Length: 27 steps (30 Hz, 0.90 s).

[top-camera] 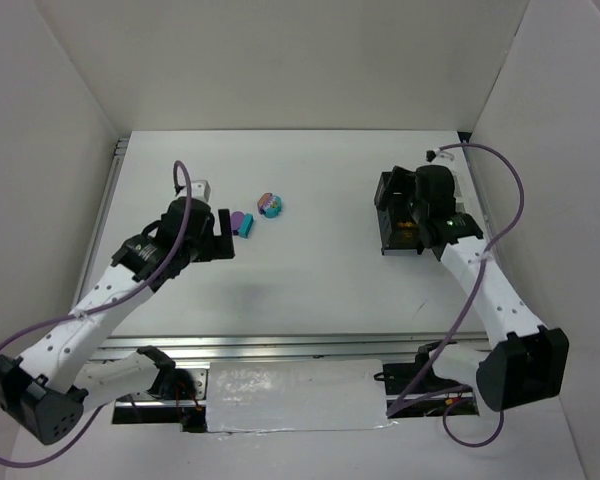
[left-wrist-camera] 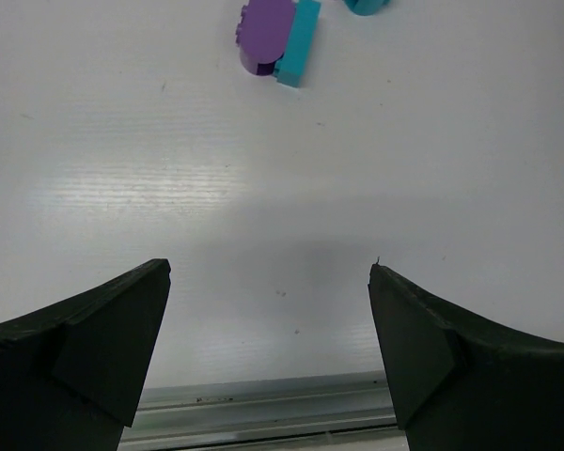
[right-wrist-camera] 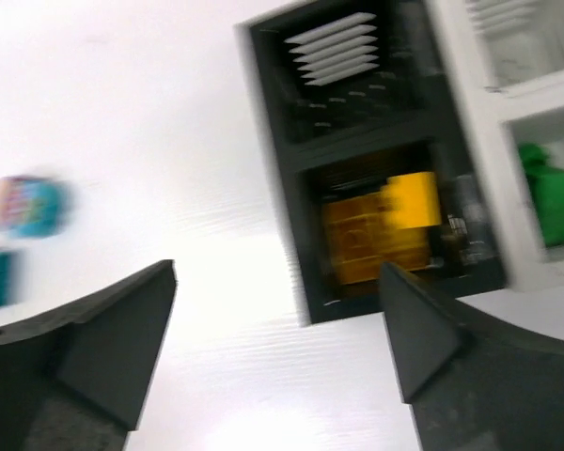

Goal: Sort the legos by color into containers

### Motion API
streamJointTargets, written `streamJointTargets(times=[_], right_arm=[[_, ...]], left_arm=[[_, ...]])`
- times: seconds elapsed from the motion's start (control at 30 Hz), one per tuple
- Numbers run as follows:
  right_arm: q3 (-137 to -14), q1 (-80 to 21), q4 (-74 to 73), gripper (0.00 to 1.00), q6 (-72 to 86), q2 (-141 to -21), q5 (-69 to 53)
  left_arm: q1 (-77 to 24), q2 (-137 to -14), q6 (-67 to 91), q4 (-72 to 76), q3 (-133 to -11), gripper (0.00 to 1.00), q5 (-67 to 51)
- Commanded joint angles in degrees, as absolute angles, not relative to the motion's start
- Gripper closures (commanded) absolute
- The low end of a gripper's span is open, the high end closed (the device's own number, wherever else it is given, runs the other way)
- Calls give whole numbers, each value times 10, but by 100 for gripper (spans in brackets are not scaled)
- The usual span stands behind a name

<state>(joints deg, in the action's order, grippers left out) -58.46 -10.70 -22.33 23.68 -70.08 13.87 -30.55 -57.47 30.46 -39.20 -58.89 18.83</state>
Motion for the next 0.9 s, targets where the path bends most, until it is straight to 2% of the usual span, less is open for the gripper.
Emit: streamJointTargets(times=[0.0,0.07,0.2,0.3,0.33,0.43,0.6,0.87], right_arm=[[-595,-119,-195,0,233,-635,0],[-592,-133,-189,0,229,-612,-92],[-599,-176,-201,0,229,-587,-140],[-598,-208,-203,0,228,-578,-153],[-592,-224,-200,0,227,-577,-158],[-584,-241,-199,0,216,-572,-193],[-579,-257,-215,0,196,-565,-205],[-569,-258,-199,0,192,-554,-218]], left_arm=[[-279,-636,359,-409,-628,0,220],[-252,-690,376,-415,-654,1,208],[-221,-782,391,-358,-673,0,165],[-219,-909,356,-350,-750,2,149],[-219,-986,346,-385,-818,3,156],[-219,-1094,296,-411,-916,4,185],[-213,-1163,265,-389,-950,1,184],[-198,-1208,243,-336,-933,4,160]])
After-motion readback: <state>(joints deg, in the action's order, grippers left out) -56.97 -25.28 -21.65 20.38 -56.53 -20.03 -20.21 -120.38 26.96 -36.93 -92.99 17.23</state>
